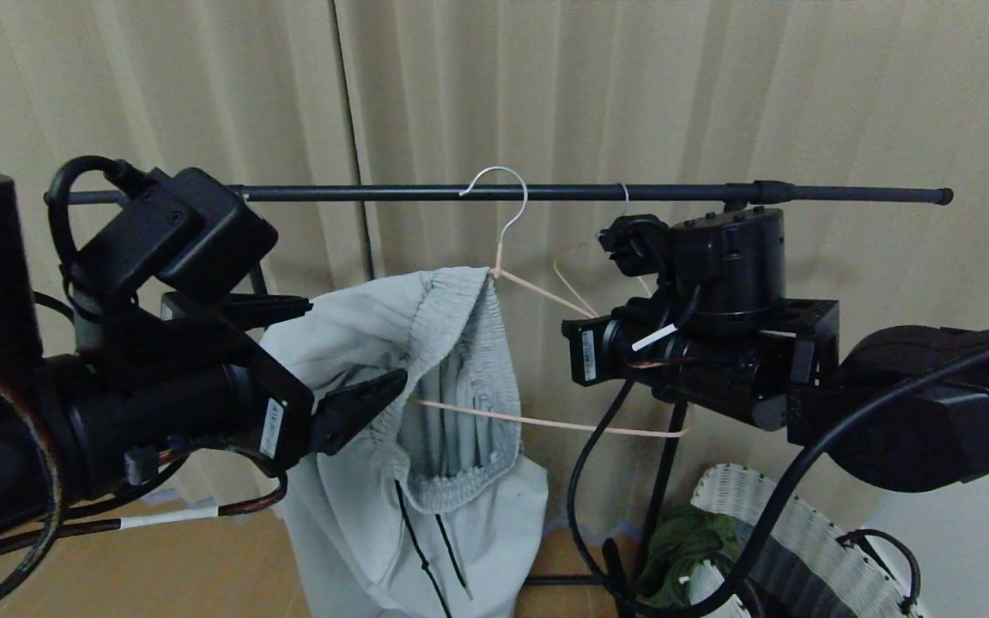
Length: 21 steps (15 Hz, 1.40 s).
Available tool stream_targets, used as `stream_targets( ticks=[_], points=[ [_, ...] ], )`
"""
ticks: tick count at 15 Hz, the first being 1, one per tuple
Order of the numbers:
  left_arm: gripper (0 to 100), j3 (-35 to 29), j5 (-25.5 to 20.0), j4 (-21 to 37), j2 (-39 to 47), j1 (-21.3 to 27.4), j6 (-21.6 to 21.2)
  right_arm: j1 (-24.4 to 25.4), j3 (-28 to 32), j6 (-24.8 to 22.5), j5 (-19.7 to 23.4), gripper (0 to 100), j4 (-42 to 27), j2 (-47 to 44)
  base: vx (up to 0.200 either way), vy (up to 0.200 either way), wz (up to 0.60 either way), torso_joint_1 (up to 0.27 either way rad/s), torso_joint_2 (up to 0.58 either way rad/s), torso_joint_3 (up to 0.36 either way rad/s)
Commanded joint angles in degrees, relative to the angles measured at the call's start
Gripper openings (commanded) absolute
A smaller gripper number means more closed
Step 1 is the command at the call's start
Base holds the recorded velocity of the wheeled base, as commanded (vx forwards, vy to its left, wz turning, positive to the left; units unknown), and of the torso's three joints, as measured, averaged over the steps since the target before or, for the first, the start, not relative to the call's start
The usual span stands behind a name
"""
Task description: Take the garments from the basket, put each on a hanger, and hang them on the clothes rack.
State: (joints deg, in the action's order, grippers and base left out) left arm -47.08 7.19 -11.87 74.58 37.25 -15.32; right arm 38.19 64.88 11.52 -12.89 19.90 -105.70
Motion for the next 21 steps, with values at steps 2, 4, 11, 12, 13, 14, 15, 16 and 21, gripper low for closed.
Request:
stream_targets(
  ticks=[2, 4, 11, 12, 13, 14, 15, 16, 21],
  points=[
    [100, 2.1, 0.0, -1.3, -2.9, -0.1, -0.1, -1.4, -2.6, -1.1, 0.1, 0, 0.0, 3.4, 0.000, 0.000, 0.00, 0.000, 0.00, 0.000],
    [100, 3.9, 0.0, -4.2, -3.6, -3.3, -2.8, -1.4, -5.7, -2.7, 0.1, 0, 0.1, 5.9, 0.000, 0.000, 0.00, 0.000, 0.00, 0.000],
    [100, 3.5, -13.5, -4.7, -1.9, -10.5, -16.0, -1.4, -9.0, -4.4, 0.4, 0, 0.1, 9.3, 0.000, 0.000, 0.00, 0.000, 0.00, 0.000],
    [100, 3.0, -13.9, -4.7, -1.0, -10.5, -17.5, -1.3, -9.1, -4.4, 0.6, 0, 0.1, 9.2, 0.000, 0.000, 0.00, 0.000, 0.00, 0.000],
    [100, 2.3, -14.8, -5.1, 0.1, -10.6, -18.3, -1.3, -9.2, -4.3, 0.6, 0, 0.1, 9.2, 0.000, 0.000, 0.00, 0.000, 0.00, 0.000],
    [100, 1.1, -15.5, -5.4, 1.4, -10.6, -19.0, -1.2, -9.2, -4.4, 0.6, 0, 0.2, 9.3, 0.000, 0.000, 0.00, 0.000, 0.00, 0.000],
    [100, -0.1, -15.7, -5.6, 2.8, -10.6, -19.5, -1.1, -9.3, -4.4, 0.6, 0, 0.2, 9.3, 0.000, 0.000, 0.00, 0.000, 0.00, 0.000],
    [100, -0.7, -15.8, -5.9, 3.8, -10.4, -19.8, -1.1, -9.6, -4.4, 0.6, 0, 0.2, 9.3, 0.000, 0.000, 0.00, 0.000, 0.00, 0.000],
    [100, -1.0, -17.0, -6.2, 6.8, -8.9, -23.5, 0.0, -10.9, -5.4, 0.7, 0, 0.3, 10.4, 0.000, 0.000, 0.00, 0.000, 0.00, 0.000]
  ],
)
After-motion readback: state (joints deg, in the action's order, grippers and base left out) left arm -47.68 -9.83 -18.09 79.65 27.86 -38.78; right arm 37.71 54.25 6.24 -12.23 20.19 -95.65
